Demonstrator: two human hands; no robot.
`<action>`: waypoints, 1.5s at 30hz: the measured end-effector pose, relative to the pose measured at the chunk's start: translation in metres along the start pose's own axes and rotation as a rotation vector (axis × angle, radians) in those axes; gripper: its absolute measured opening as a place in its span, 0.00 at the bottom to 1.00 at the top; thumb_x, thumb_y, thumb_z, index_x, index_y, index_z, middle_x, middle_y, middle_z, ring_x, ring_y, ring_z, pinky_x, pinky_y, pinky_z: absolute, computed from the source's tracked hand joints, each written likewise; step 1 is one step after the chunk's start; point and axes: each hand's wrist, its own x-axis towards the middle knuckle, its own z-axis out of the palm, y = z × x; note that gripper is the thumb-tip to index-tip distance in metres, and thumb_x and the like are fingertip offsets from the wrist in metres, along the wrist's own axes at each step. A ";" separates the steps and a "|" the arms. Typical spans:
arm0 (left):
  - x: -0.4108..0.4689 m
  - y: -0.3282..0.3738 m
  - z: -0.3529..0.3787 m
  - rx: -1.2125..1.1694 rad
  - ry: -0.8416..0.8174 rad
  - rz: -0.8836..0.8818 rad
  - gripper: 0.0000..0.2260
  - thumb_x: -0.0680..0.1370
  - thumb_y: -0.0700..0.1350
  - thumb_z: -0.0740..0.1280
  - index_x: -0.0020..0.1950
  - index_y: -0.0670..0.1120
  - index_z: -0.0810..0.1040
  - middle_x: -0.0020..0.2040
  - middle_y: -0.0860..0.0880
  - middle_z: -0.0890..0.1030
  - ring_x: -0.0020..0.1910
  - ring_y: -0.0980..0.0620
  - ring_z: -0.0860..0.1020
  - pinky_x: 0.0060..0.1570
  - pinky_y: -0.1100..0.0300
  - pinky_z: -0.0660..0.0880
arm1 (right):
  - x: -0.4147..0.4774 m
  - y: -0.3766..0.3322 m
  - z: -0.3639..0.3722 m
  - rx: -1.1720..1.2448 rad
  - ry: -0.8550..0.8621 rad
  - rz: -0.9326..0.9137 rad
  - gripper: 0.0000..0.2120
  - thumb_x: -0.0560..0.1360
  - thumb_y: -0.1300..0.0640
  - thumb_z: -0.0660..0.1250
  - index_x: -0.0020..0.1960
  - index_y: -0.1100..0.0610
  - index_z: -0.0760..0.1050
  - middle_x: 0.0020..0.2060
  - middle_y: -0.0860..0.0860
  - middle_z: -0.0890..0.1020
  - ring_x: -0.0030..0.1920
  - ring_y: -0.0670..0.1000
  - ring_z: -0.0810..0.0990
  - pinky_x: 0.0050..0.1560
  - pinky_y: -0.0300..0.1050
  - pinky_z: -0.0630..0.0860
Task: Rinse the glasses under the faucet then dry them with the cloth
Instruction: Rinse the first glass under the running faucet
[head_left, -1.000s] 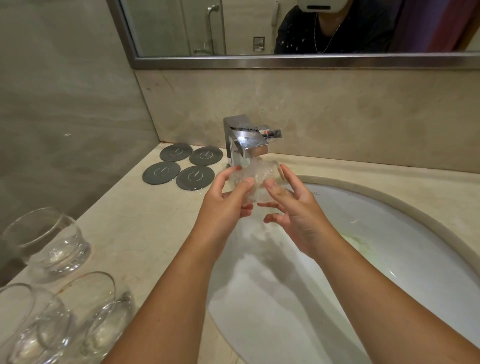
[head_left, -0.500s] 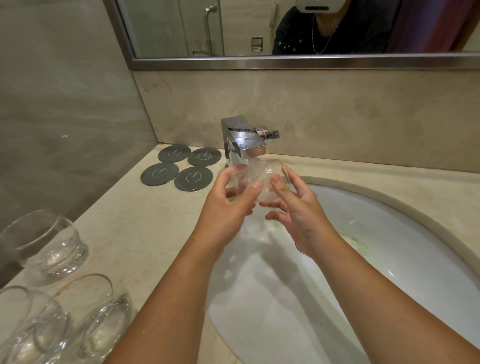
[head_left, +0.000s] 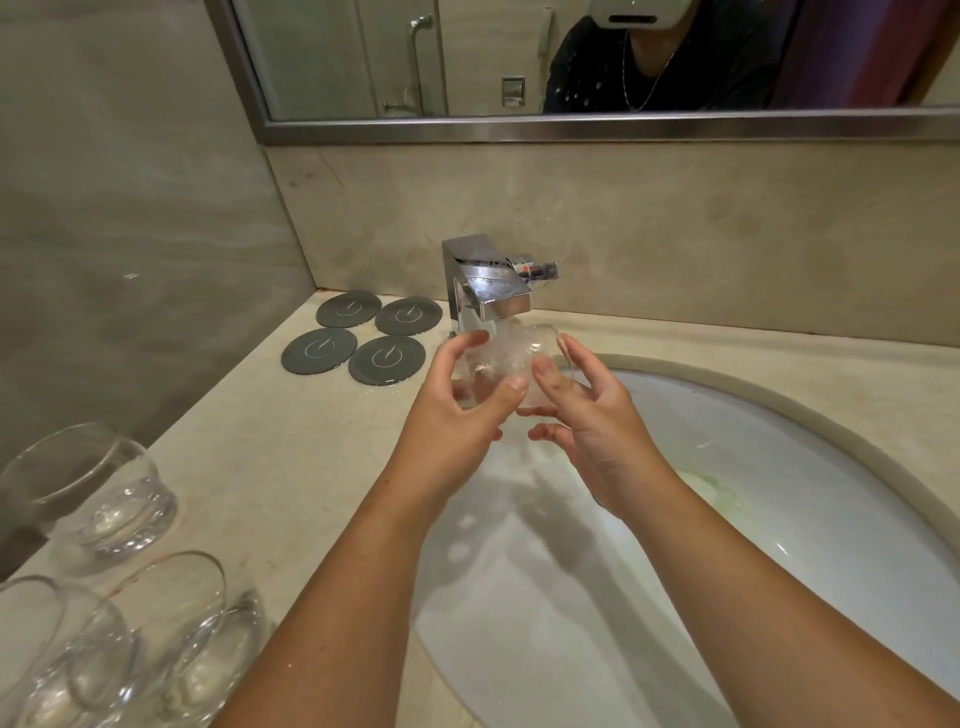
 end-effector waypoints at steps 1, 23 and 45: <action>0.000 0.000 0.000 -0.005 0.002 -0.004 0.20 0.80 0.50 0.76 0.69 0.59 0.75 0.54 0.49 0.84 0.43 0.59 0.83 0.44 0.65 0.81 | 0.000 0.000 0.000 0.003 0.001 0.001 0.45 0.67 0.44 0.78 0.81 0.47 0.66 0.49 0.49 0.88 0.45 0.52 0.86 0.45 0.50 0.81; -0.001 0.002 0.001 0.025 -0.065 0.005 0.17 0.80 0.55 0.73 0.67 0.63 0.73 0.55 0.49 0.85 0.44 0.62 0.84 0.47 0.64 0.81 | 0.003 -0.002 -0.006 0.139 -0.092 0.052 0.35 0.71 0.46 0.81 0.75 0.51 0.73 0.50 0.48 0.86 0.42 0.52 0.81 0.41 0.45 0.79; 0.005 -0.006 0.000 -0.041 0.006 -0.034 0.25 0.73 0.64 0.72 0.67 0.58 0.76 0.46 0.51 0.86 0.42 0.57 0.84 0.51 0.57 0.82 | 0.003 0.001 -0.004 0.119 -0.145 0.066 0.29 0.70 0.49 0.78 0.69 0.54 0.78 0.50 0.48 0.86 0.45 0.51 0.83 0.43 0.45 0.77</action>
